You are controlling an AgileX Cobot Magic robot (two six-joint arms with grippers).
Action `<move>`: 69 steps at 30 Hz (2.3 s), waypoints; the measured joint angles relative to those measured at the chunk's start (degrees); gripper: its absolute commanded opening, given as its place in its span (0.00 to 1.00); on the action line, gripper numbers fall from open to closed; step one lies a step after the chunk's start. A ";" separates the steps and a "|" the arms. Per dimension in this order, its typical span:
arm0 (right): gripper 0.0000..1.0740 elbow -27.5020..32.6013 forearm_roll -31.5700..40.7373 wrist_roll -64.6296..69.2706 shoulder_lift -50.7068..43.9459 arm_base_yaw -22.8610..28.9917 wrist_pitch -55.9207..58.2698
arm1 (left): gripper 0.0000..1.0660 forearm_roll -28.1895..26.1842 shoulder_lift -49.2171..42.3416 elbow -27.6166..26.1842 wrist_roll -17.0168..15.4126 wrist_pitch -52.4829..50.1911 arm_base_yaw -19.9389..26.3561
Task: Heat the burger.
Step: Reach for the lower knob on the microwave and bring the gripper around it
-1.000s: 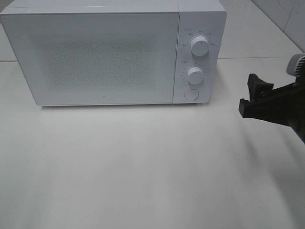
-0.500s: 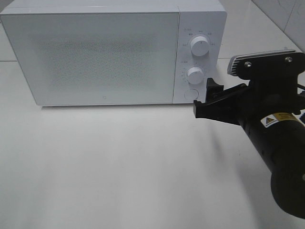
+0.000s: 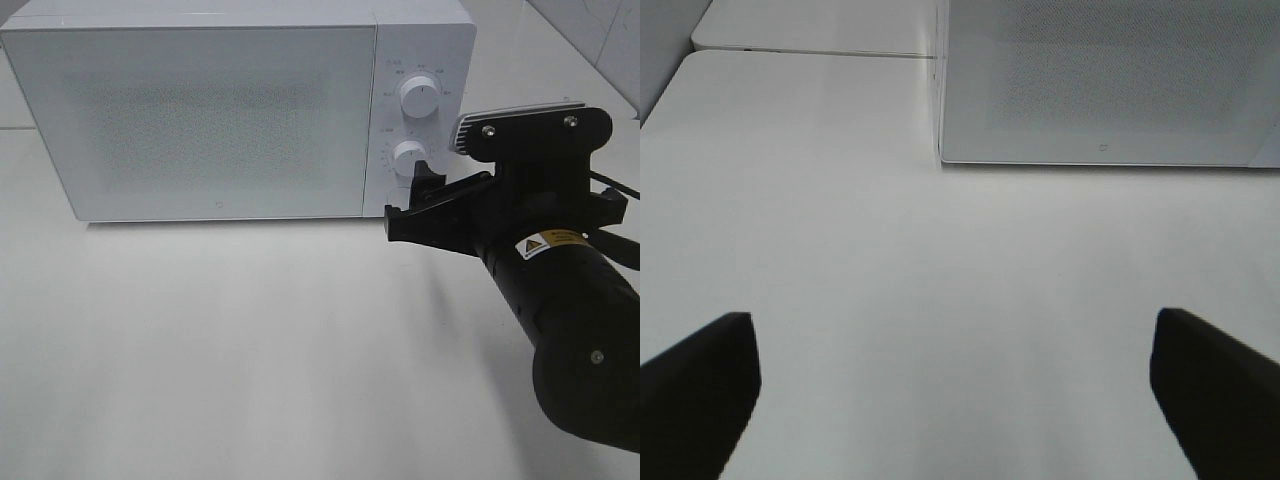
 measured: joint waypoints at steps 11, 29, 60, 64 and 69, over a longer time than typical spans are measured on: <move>0.71 -3.09 -2.58 0.74 3.38 -3.67 1.26 | 0.92 0.00 0.00 0.00 0.00 0.00 0.00; 0.71 -8.19 -3.72 0.80 8.65 -5.90 5.21 | 0.92 0.00 0.00 0.00 0.00 0.00 0.00; 0.71 -13.81 -6.19 2.23 14.04 -9.97 8.25 | 0.92 0.00 0.00 0.00 0.00 0.00 0.00; 0.71 -13.81 -7.22 2.92 14.09 -10.43 8.65 | 0.92 0.00 0.00 0.00 0.00 0.00 0.00; 0.71 -14.32 -7.62 3.27 15.18 -10.66 8.71 | 0.92 0.00 0.00 0.00 0.00 0.00 0.00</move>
